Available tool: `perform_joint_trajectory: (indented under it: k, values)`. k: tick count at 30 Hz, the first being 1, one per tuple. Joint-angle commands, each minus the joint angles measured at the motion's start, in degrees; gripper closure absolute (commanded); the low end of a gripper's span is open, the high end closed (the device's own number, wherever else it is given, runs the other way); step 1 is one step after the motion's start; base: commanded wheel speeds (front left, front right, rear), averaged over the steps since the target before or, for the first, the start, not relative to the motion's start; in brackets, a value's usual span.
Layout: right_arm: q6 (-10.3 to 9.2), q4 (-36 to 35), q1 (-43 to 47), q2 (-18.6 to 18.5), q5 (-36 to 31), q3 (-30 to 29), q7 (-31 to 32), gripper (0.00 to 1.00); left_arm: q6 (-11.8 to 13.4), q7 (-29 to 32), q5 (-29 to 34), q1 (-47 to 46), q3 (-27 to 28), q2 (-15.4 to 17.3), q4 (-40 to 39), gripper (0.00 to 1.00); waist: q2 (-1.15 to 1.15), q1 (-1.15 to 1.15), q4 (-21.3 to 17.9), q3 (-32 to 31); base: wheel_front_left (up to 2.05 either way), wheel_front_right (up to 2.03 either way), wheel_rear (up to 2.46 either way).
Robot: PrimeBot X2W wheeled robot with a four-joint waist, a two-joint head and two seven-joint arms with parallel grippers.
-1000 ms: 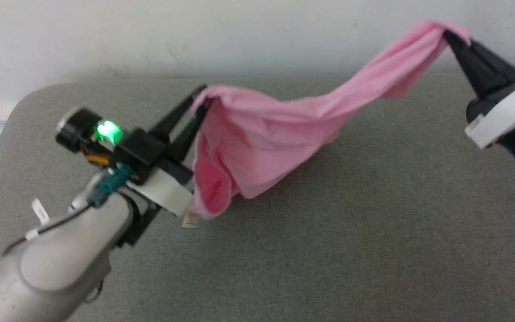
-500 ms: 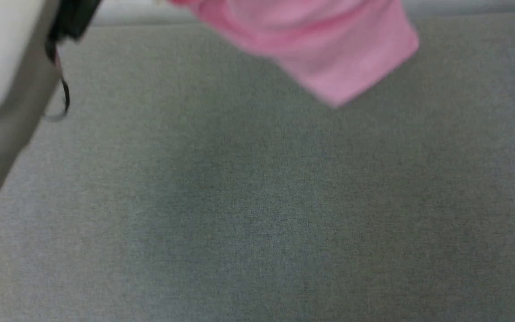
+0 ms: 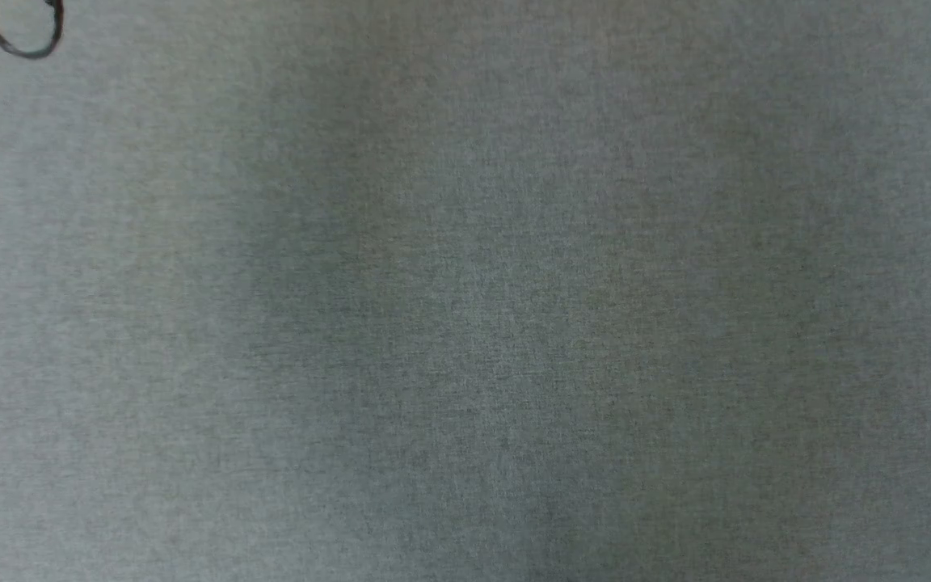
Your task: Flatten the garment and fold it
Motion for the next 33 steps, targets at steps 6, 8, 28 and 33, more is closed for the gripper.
perform_joint_trajectory:
  k: [6,8,28,33]
  values:
    - [-0.04,2.1,7.2,2.2,0.9,4.2,-2.9,1.0,-0.2,-1.6,-0.5,7.3,0.4,0.2,2.8,1.0,0.0,-0.01,-1.8,2.7,0.0,0.0,0.0]
    - [-0.04,2.3,11.7,2.2,1.9,6.3,-4.2,1.0,-0.1,-1.7,-1.2,12.0,1.2,0.5,1.9,1.0,0.0,-0.01,-1.7,1.6,0.0,0.0,0.0]
    - [-0.04,-17.6,64.9,-9.7,15.3,19.0,-4.1,1.0,9.8,-1.8,1.0,76.4,5.8,6.3,-21.9,1.0,0.0,-0.01,-1.5,-18.9,0.0,0.0,0.0]
    - [-0.04,-24.4,78.2,-10.2,15.7,15.5,-1.4,1.0,12.1,-1.8,1.6,85.2,5.3,7.5,-24.4,1.0,0.0,-0.01,-1.3,-22.8,0.0,0.0,0.0]
